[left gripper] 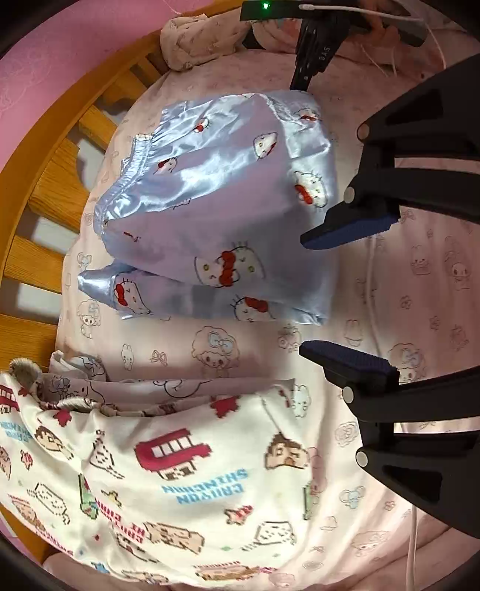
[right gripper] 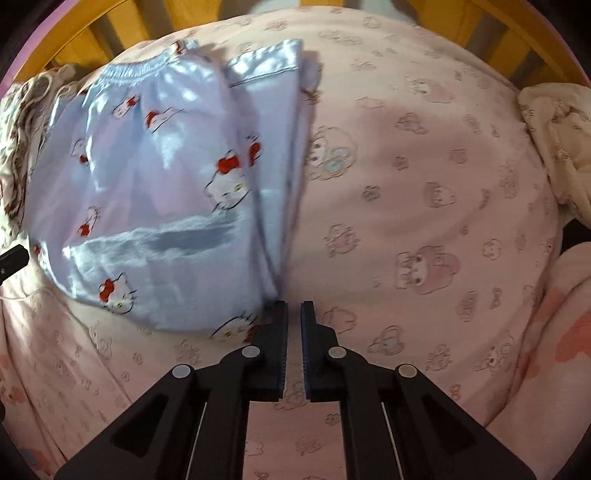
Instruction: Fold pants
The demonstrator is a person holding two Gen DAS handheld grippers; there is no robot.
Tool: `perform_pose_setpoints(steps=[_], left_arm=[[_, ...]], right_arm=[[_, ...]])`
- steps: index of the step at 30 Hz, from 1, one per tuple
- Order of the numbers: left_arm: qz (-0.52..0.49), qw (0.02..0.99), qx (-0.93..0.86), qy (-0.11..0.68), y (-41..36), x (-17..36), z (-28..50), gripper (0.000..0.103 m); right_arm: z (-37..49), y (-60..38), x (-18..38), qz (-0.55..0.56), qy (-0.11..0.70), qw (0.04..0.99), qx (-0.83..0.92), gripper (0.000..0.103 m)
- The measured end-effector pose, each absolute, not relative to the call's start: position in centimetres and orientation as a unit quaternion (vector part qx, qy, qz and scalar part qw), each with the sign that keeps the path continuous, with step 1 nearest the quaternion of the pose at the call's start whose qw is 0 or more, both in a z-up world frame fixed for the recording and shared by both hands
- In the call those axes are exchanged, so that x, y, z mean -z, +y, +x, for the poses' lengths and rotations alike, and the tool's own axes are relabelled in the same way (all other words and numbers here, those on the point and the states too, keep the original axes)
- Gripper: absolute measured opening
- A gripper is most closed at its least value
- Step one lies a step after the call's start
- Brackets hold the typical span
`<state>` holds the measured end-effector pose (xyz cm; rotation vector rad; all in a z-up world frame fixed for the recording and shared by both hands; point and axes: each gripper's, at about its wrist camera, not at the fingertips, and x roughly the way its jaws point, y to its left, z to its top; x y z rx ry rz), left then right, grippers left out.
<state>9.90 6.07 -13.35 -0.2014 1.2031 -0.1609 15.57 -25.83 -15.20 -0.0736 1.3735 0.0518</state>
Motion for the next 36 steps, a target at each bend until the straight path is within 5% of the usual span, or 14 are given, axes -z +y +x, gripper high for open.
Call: perform_pose_setpoints(steps=[6, 15, 19, 30, 32, 36], left_arm=[[-0.117, 0.815, 0.081, 0.562, 6.9, 13.3, 11.4, 0.051], [-0.155, 0.829, 0.105, 0.527, 8.3, 10.0, 16.5, 0.055], [-0.159, 0.824, 0.102, 0.534, 7.8, 10.3, 18.2, 0.055], [-0.115, 0.802, 0.090, 0.579, 5.3, 13.8, 21.0, 0.055], [-0.113, 0.796, 0.087, 0.589, 5.1, 14.6, 21.0, 0.027], [-0.132, 0.796, 0.084, 0.585, 5.0, 14.3, 20.6, 0.006]], right_arm=[[16.8, -28.9, 13.6, 0.013, 0.610, 0.792, -0.013, 0.029], [17.9, -29.1, 10.3, 0.034, 0.562, 0.825, -0.035, 0.031], [17.5, -27.8, 9.4, 0.019, 0.538, 0.842, -0.033, 0.052], [16.9, -24.3, 8.1, -0.033, 0.487, 0.871, -0.055, 0.052], [16.9, -24.1, 8.1, -0.032, 0.484, 0.872, -0.061, 0.052], [16.9, -23.9, 8.1, -0.028, 0.487, 0.870, -0.070, 0.052]])
